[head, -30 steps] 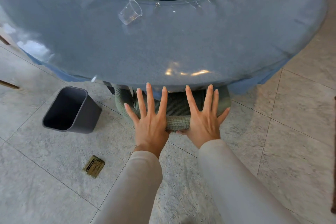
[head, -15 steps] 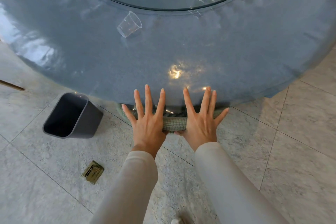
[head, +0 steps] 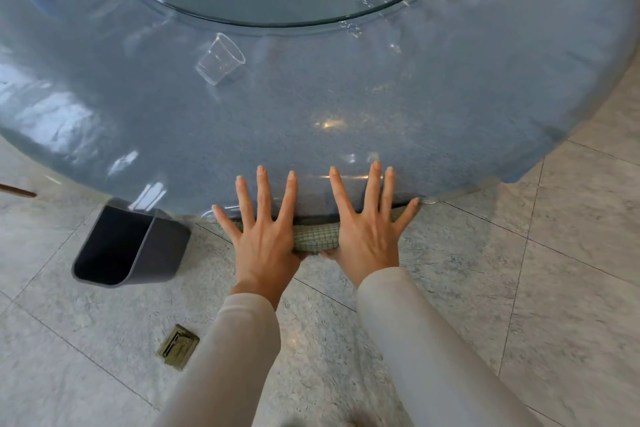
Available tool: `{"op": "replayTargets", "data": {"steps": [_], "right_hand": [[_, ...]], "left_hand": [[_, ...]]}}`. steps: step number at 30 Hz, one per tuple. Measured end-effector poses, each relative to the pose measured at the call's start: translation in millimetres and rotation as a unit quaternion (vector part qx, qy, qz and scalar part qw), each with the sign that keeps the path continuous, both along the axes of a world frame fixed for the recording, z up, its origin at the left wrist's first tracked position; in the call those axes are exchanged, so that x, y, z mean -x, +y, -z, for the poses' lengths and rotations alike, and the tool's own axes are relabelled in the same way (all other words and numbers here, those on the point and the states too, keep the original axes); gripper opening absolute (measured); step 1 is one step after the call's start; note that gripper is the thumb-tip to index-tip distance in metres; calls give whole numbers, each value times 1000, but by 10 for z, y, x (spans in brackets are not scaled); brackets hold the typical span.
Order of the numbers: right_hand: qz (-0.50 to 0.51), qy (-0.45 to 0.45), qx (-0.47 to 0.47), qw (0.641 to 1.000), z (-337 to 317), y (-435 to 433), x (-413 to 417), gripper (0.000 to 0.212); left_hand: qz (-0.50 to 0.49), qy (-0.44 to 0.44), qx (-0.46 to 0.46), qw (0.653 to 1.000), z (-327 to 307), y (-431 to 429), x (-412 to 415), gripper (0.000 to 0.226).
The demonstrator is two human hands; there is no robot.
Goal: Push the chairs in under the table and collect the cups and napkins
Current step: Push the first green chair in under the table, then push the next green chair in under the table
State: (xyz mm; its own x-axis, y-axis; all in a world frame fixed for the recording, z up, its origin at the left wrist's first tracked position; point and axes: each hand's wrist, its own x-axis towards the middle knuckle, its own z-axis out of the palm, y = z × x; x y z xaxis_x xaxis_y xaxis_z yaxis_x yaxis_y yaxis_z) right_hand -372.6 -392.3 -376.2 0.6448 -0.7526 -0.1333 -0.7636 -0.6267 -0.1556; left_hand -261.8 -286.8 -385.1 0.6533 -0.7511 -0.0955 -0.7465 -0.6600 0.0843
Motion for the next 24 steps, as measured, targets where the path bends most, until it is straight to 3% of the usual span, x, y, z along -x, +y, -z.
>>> {"op": "replayTargets", "data": {"steps": [11, 15, 19, 24], "right_hand": [[24, -56, 25, 998, 57, 105, 82, 138], [44, -49, 50, 997, -59, 341, 502, 119], [39, -31, 112, 992, -402, 380, 1244, 104], [162, -15, 136, 977, -1257, 313, 2130, 91]], "left_hand": [[42, -6, 17, 999, 16, 50, -30, 133], [159, -86, -19, 983, -161, 197, 30, 116], [247, -77, -16, 966, -468, 279, 417, 98], [302, -77, 23, 950, -1166, -33, 1069, 95]]}}
